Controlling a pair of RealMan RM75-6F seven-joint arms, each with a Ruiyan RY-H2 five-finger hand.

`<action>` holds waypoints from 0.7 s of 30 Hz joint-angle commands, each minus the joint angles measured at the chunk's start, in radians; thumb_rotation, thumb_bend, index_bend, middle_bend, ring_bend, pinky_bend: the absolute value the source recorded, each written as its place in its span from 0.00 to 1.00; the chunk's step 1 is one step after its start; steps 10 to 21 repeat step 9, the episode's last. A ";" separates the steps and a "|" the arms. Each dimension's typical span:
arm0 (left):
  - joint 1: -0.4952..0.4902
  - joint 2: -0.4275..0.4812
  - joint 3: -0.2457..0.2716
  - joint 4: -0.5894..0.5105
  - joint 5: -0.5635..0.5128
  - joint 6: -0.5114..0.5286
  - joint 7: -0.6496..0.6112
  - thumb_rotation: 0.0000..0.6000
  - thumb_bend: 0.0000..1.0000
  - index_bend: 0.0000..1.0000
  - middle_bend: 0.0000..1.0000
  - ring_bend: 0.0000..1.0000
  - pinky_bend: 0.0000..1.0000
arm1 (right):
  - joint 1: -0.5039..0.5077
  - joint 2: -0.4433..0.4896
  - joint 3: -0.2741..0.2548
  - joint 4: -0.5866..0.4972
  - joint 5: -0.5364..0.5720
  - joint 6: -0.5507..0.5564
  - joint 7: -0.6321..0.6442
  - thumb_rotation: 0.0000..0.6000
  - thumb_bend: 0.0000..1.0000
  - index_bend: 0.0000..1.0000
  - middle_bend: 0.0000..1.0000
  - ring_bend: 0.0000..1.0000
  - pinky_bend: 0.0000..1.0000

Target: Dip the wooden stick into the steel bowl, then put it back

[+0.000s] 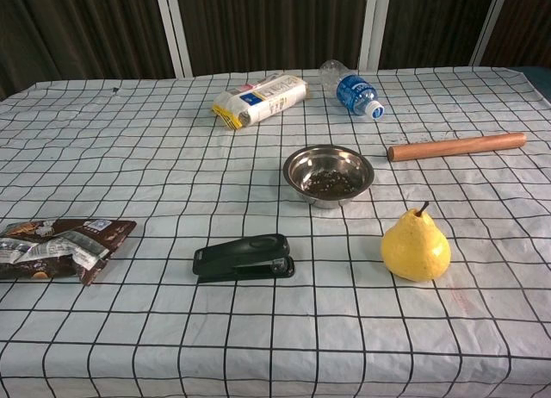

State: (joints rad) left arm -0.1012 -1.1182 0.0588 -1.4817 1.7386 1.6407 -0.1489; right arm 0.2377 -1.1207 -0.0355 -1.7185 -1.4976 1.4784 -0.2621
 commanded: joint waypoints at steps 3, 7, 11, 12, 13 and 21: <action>0.036 -0.033 -0.017 -0.036 -0.027 0.012 0.192 1.00 0.40 0.00 0.01 0.00 0.00 | -0.144 -0.034 -0.064 0.052 -0.123 0.144 -0.025 0.90 0.20 0.00 0.00 0.00 0.00; 0.034 -0.017 -0.005 -0.061 -0.033 -0.021 0.194 1.00 0.40 0.00 0.01 0.00 0.00 | -0.149 -0.037 -0.058 0.057 -0.127 0.130 -0.027 0.90 0.21 0.00 0.00 0.00 0.00; 0.034 -0.006 0.002 -0.068 -0.030 -0.028 0.183 1.00 0.40 0.00 0.01 0.00 0.00 | -0.148 -0.037 -0.052 0.057 -0.121 0.115 -0.026 0.90 0.21 0.00 0.00 0.00 0.00; 0.034 -0.006 0.002 -0.068 -0.030 -0.028 0.183 1.00 0.40 0.00 0.01 0.00 0.00 | -0.148 -0.037 -0.052 0.057 -0.121 0.115 -0.026 0.90 0.21 0.00 0.00 0.00 0.00; 0.034 -0.006 0.002 -0.068 -0.030 -0.028 0.183 1.00 0.40 0.00 0.01 0.00 0.00 | -0.148 -0.037 -0.052 0.057 -0.121 0.115 -0.026 0.90 0.21 0.00 0.00 0.00 0.00; 0.034 -0.006 0.002 -0.068 -0.030 -0.028 0.183 1.00 0.40 0.00 0.01 0.00 0.00 | -0.148 -0.037 -0.052 0.057 -0.121 0.115 -0.026 0.90 0.21 0.00 0.00 0.00 0.00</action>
